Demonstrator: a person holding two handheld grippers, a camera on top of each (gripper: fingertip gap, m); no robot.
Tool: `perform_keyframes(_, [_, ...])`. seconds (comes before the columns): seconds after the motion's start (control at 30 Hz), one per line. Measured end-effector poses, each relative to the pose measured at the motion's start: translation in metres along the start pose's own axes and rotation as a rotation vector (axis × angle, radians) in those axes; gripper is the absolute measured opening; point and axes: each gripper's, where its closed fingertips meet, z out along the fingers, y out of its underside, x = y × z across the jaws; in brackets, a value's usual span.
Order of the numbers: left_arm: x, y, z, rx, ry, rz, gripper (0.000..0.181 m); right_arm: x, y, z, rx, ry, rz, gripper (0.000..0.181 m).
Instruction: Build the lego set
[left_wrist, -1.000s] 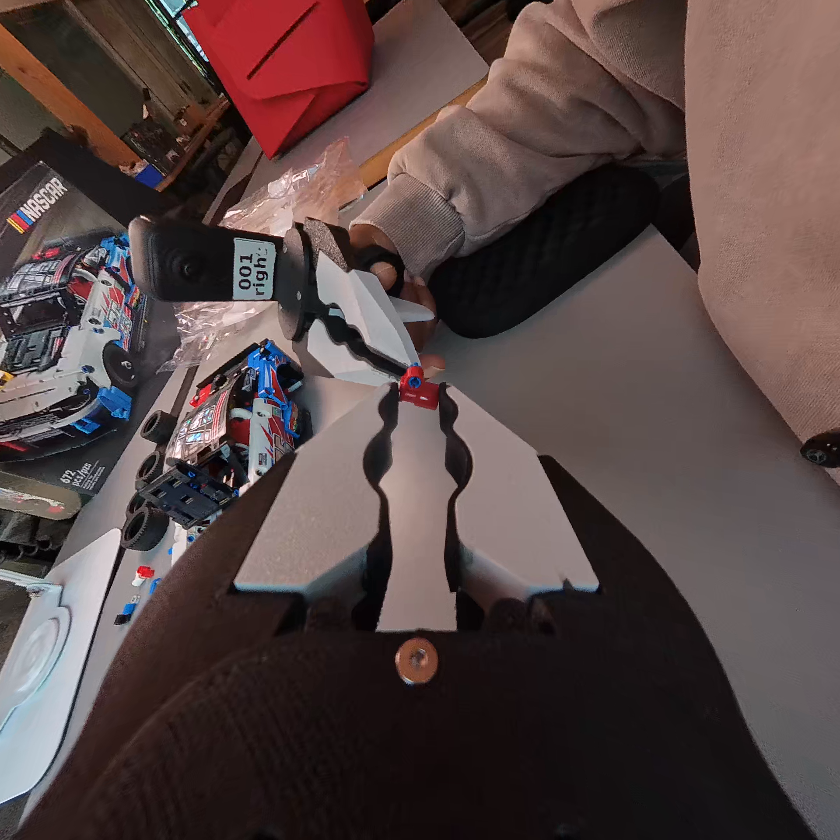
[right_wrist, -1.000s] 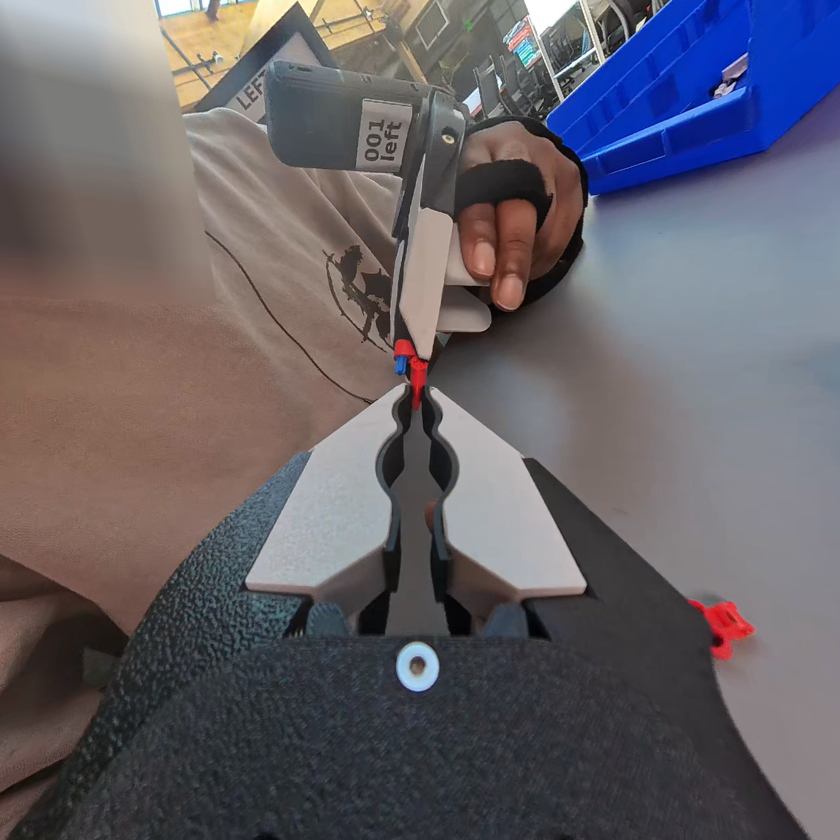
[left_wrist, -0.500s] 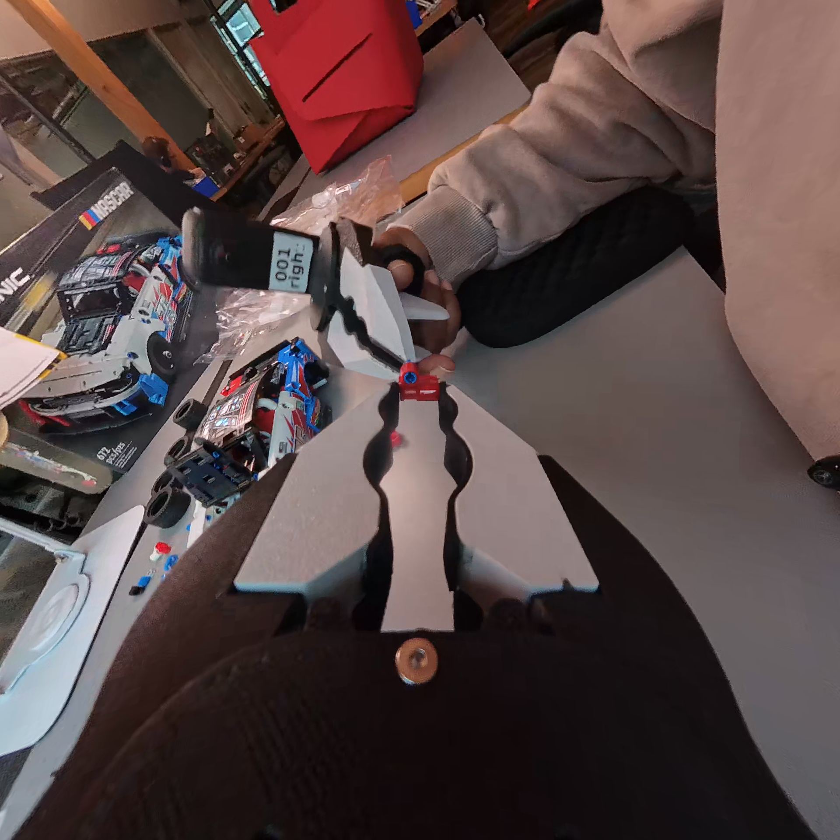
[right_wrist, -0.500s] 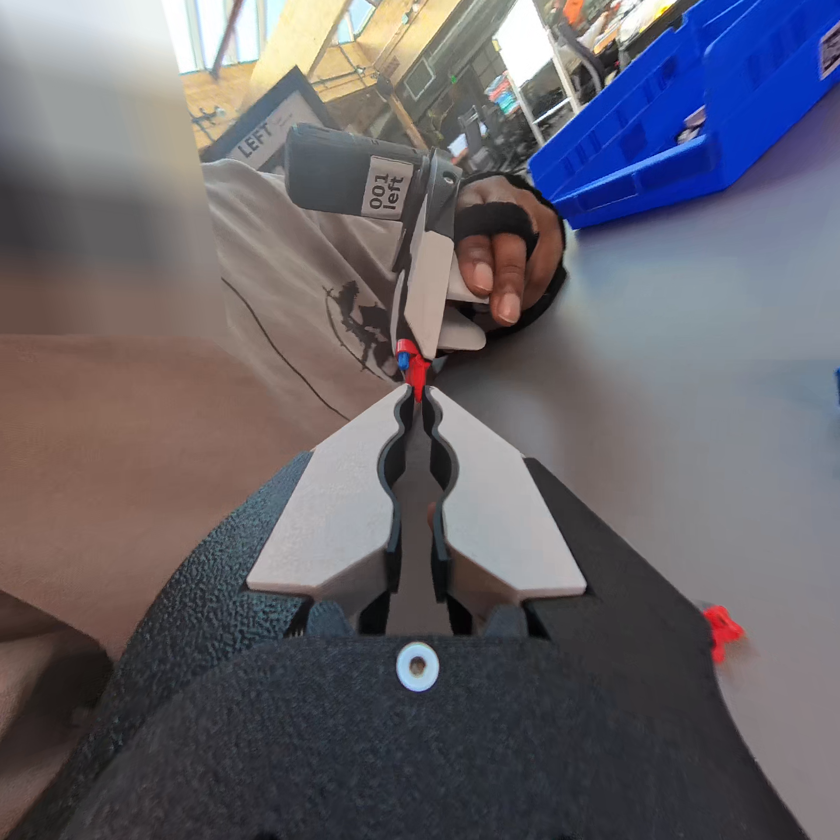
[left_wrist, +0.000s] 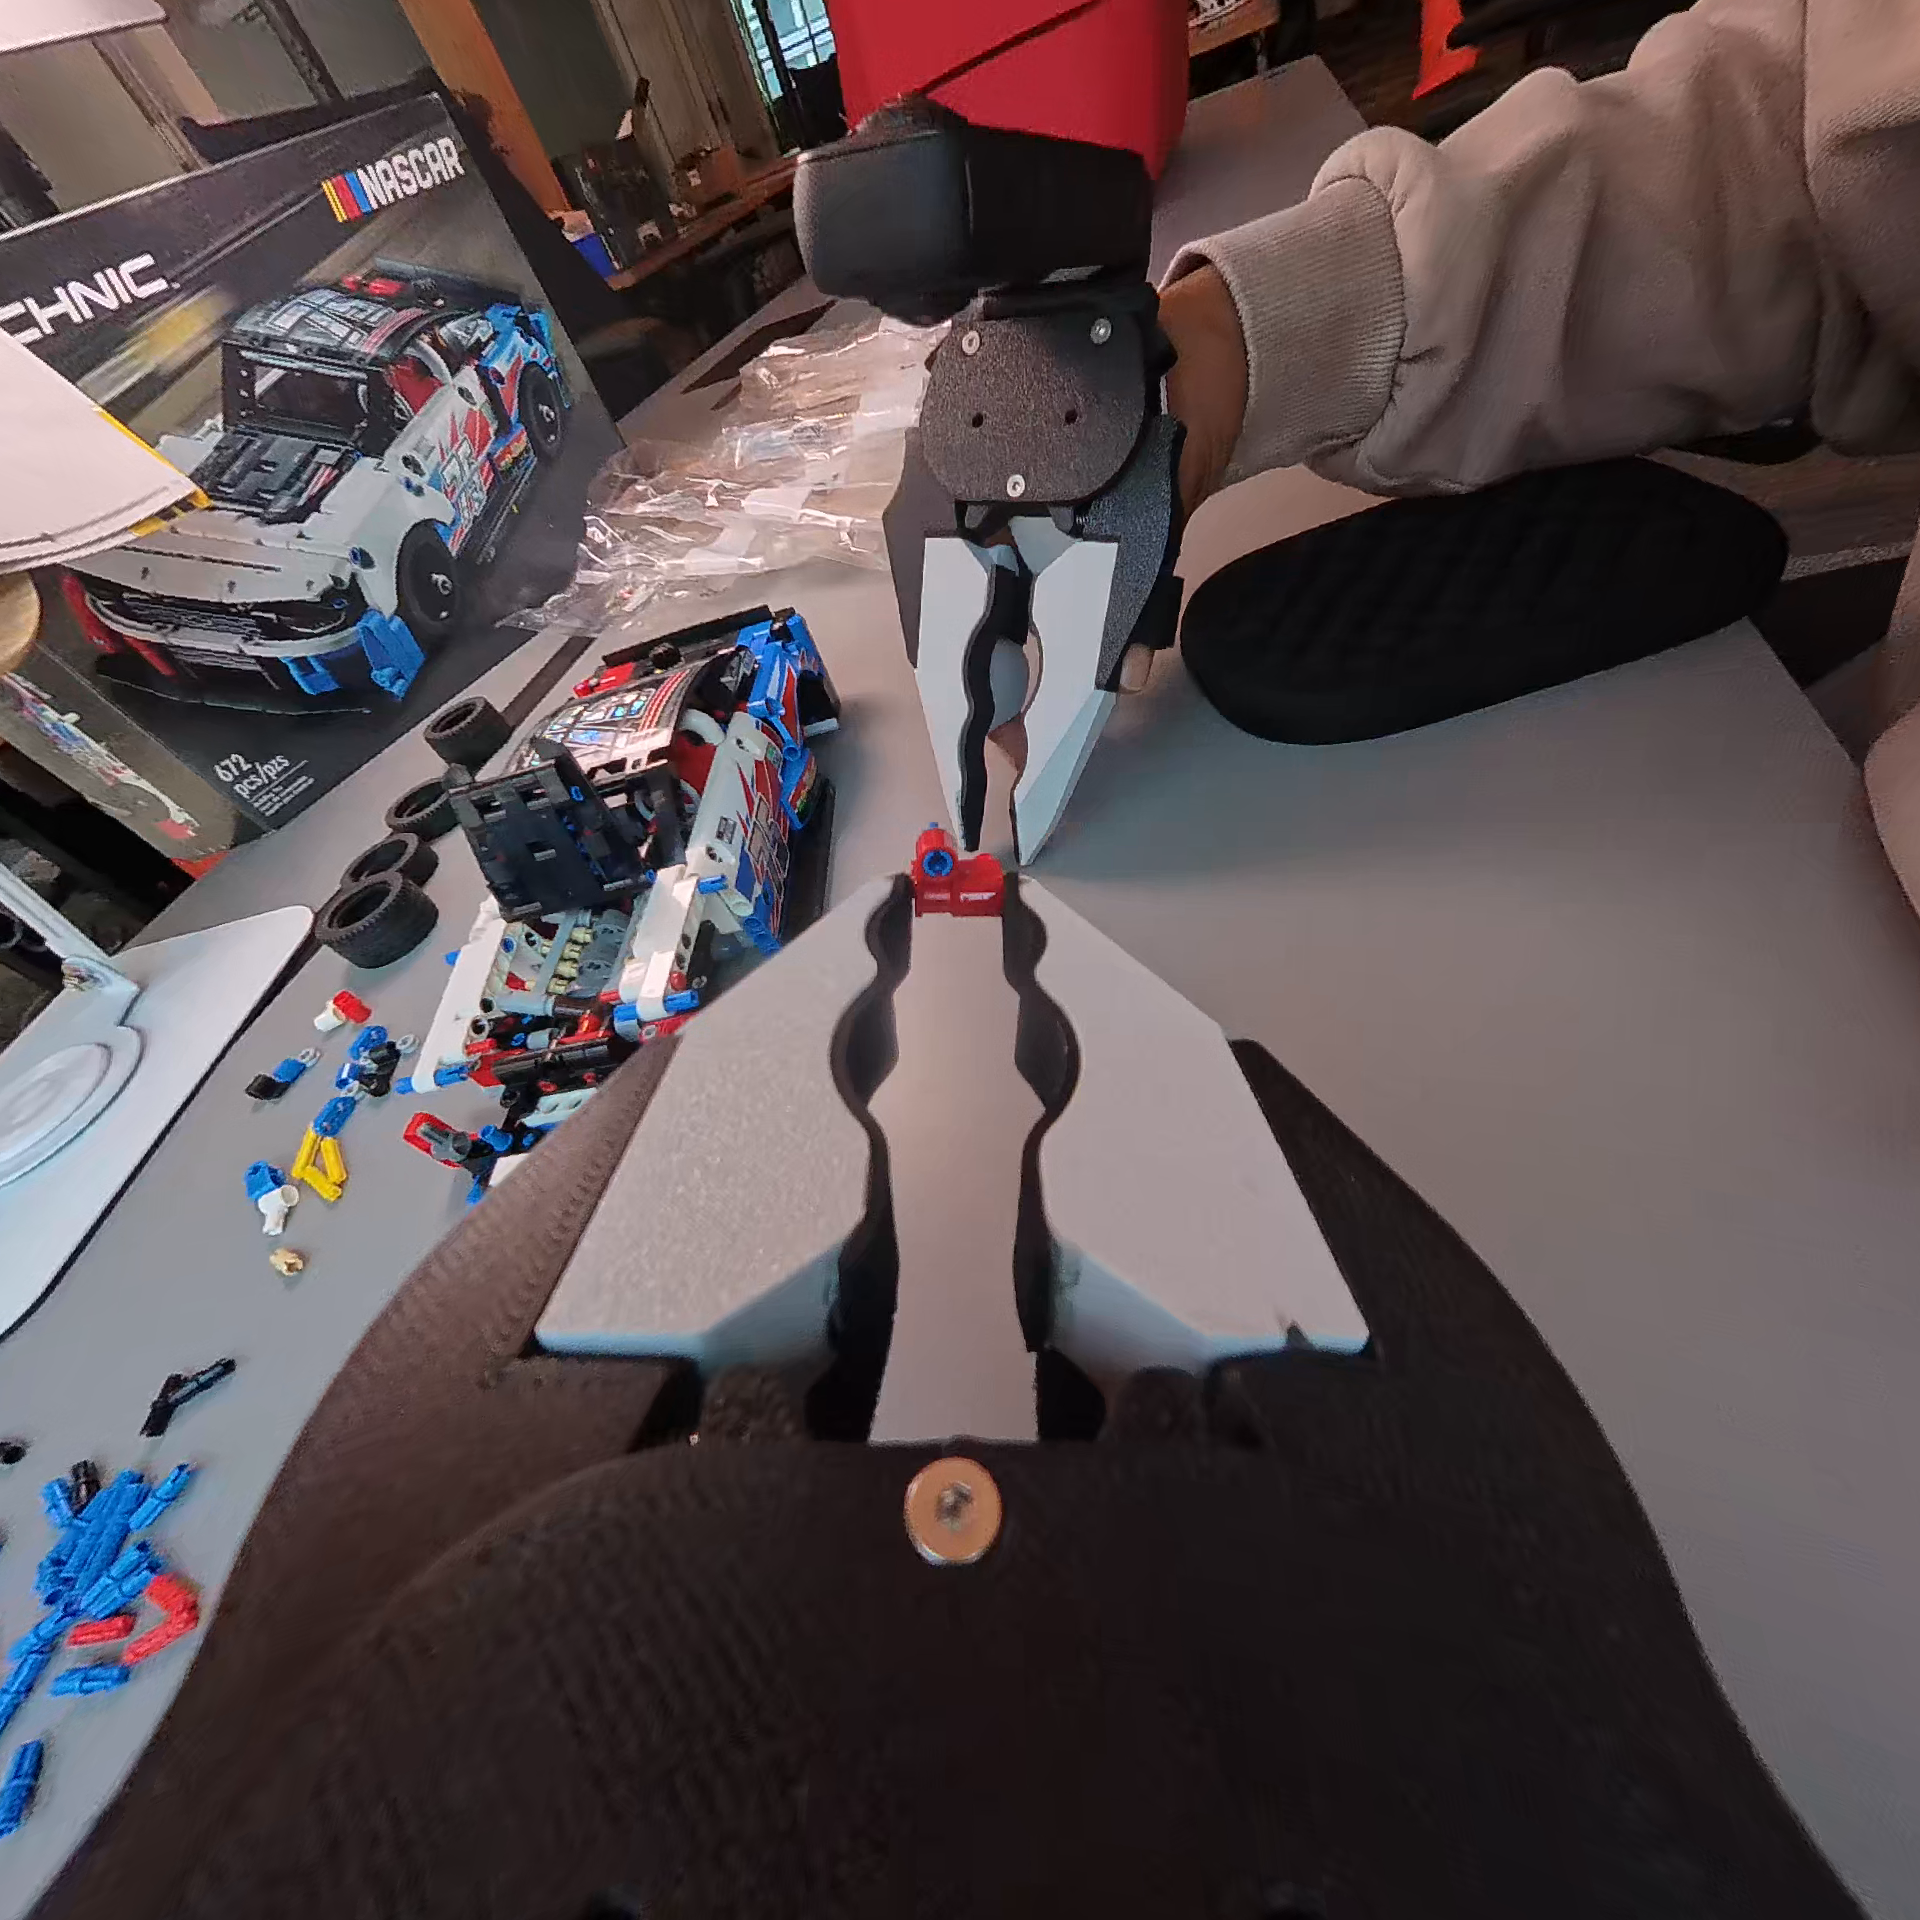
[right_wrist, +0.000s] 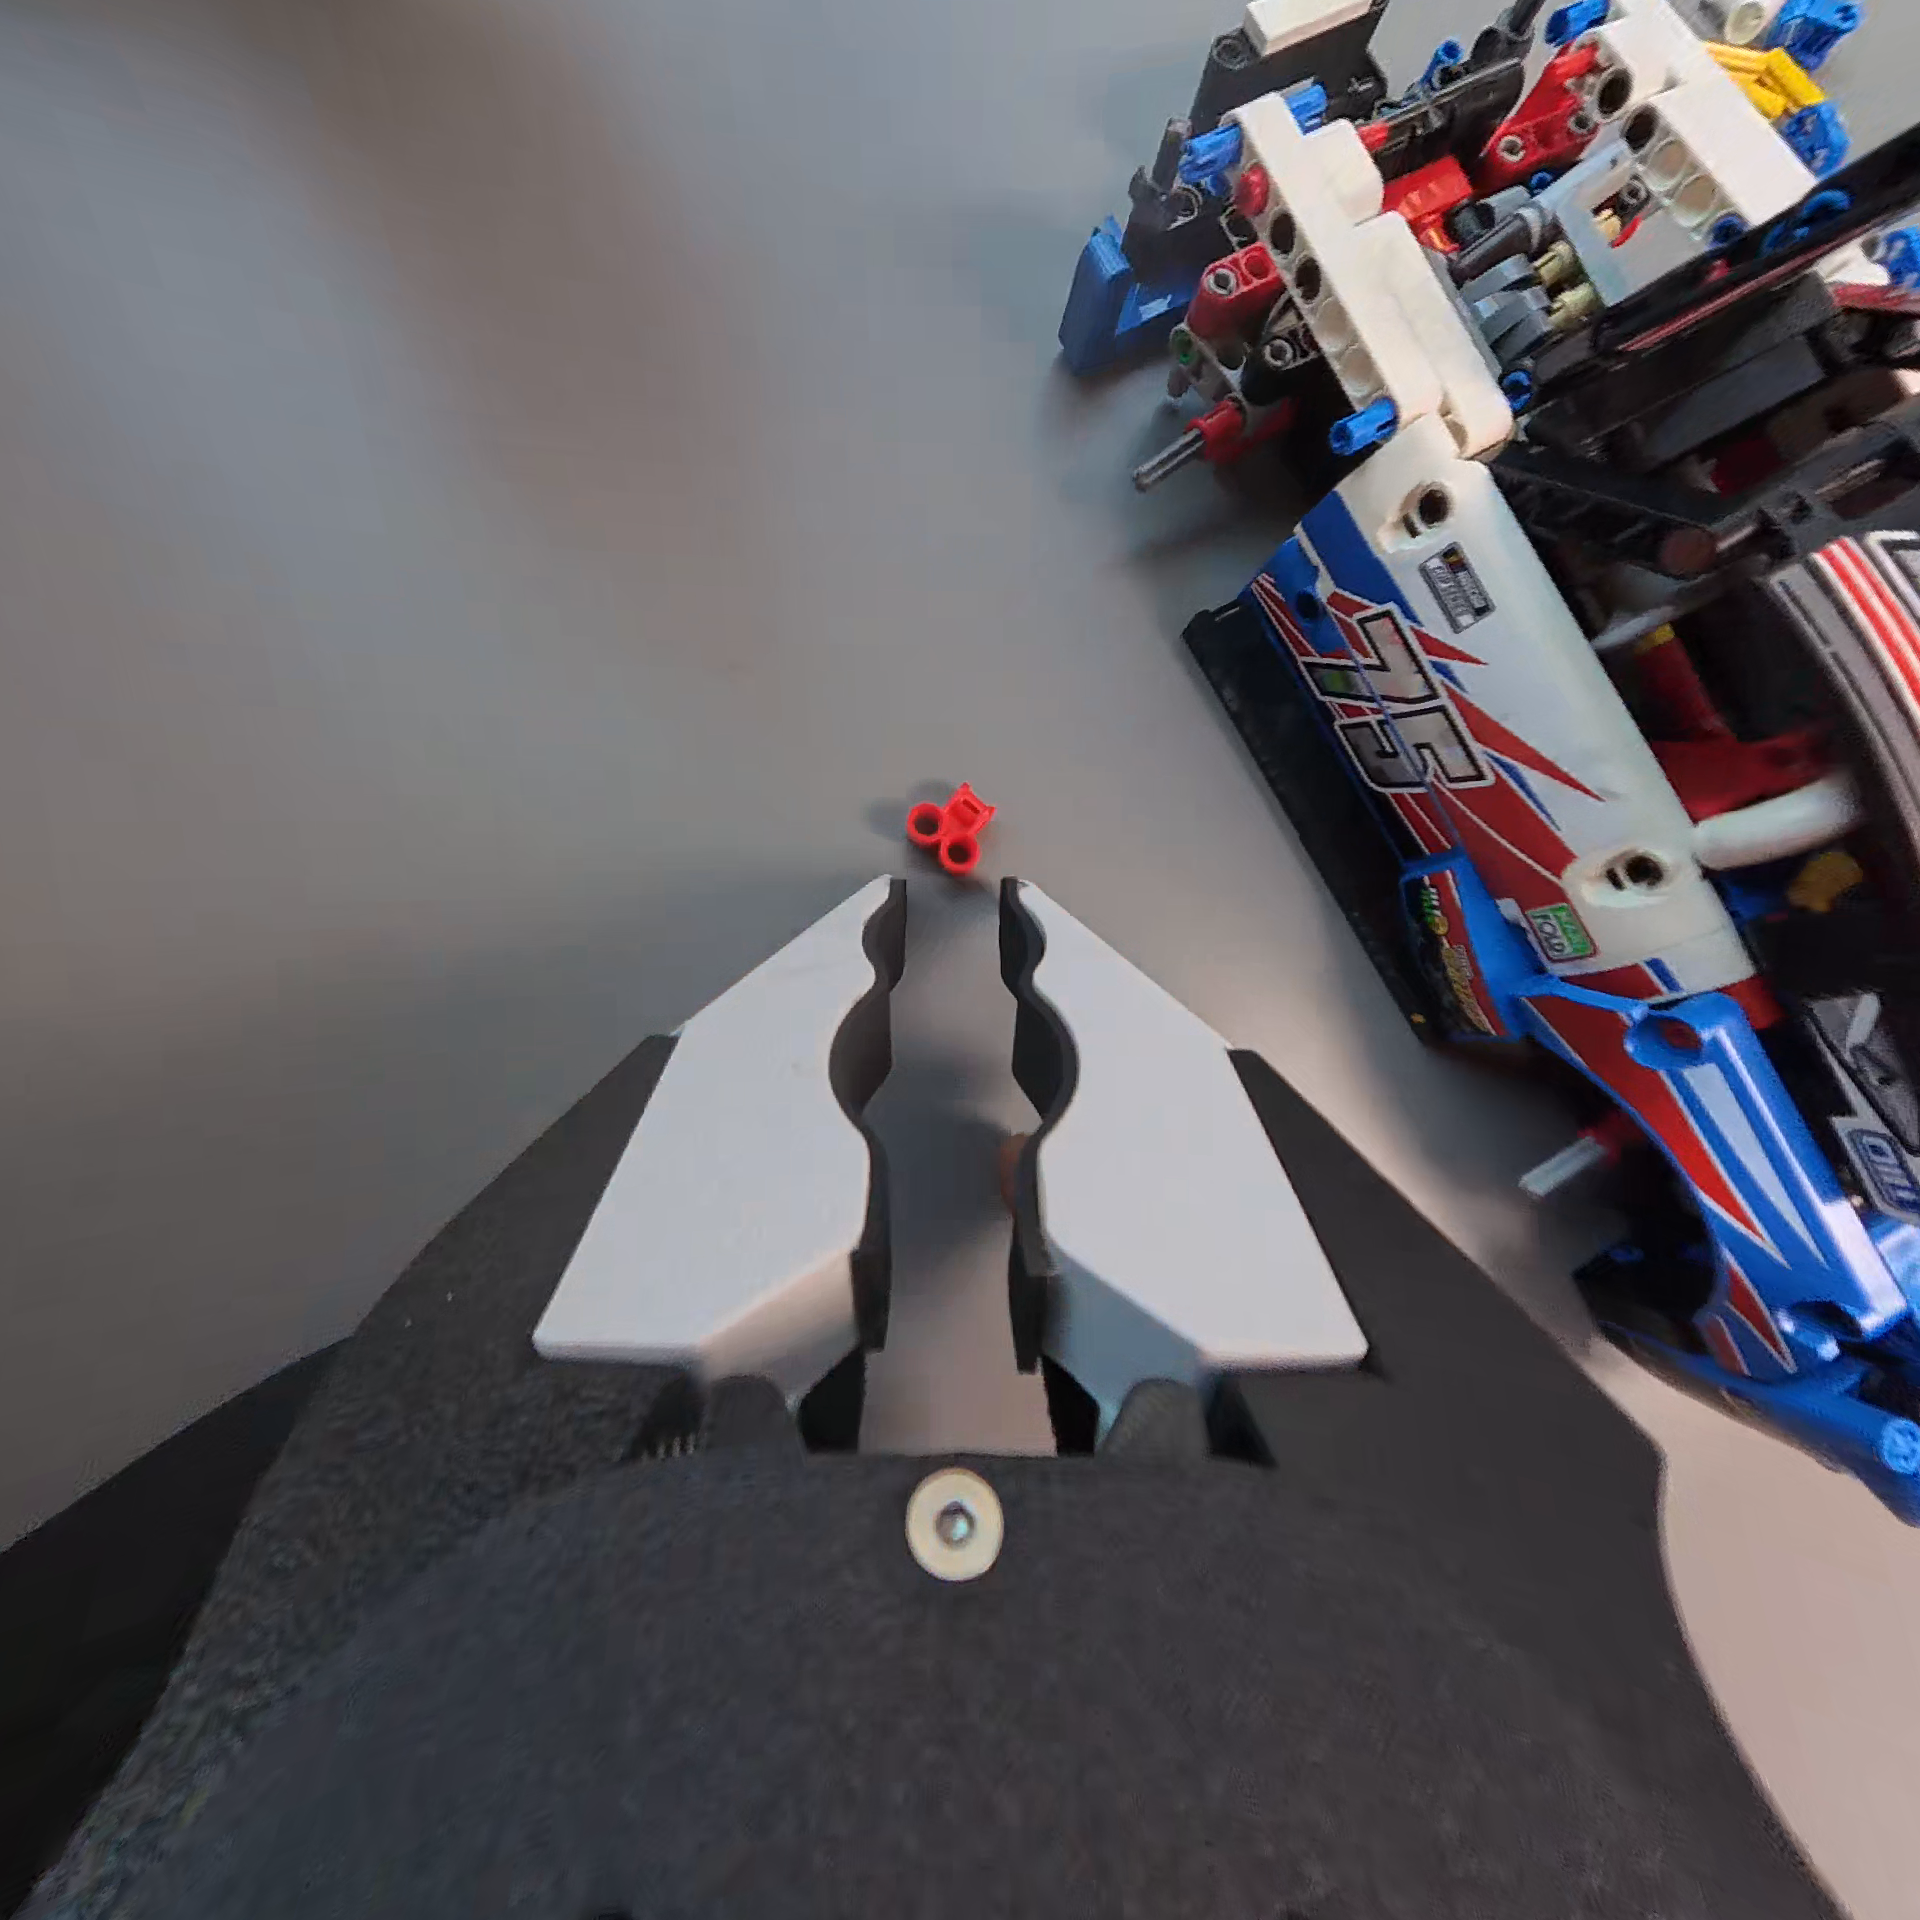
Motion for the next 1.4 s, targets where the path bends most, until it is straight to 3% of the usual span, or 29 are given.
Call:
perform_keyframes(0.37, [-0.004, 0.01, 0.002, -0.03, -0.003, -0.051, 0.015, -0.006, -0.013, 0.01, 0.018, -0.065, -0.075, 0.005])
perform_keyframes(0.43, [-0.006, 0.01, 0.003, -0.026, -0.007, -0.084, 0.015, -0.008, -0.027, 0.01, 0.111, -0.04, -0.085, 0.006])
perform_keyframes(0.6, [-0.016, 0.006, 0.001, 0.022, -0.033, -0.187, 0.015, -0.024, -0.1, -0.023, 0.546, 0.046, -0.067, 0.005])
perform_keyframes(0.7, [-0.018, 0.002, -0.001, 0.047, -0.031, -0.213, 0.015, -0.034, -0.119, -0.034, 0.624, 0.015, -0.057, 0.005])
perform_keyframes(1.17, [0.0, 0.005, 0.008, 0.005, 0.028, -0.134, 0.015, -0.042, -0.113, -0.026, 0.607, -0.093, -0.018, 0.006])
perform_keyframes(1.4, [-0.002, 0.007, 0.007, 0.002, 0.037, -0.193, 0.015, -0.042, -0.112, -0.025, 0.614, -0.102, -0.015, 0.006])
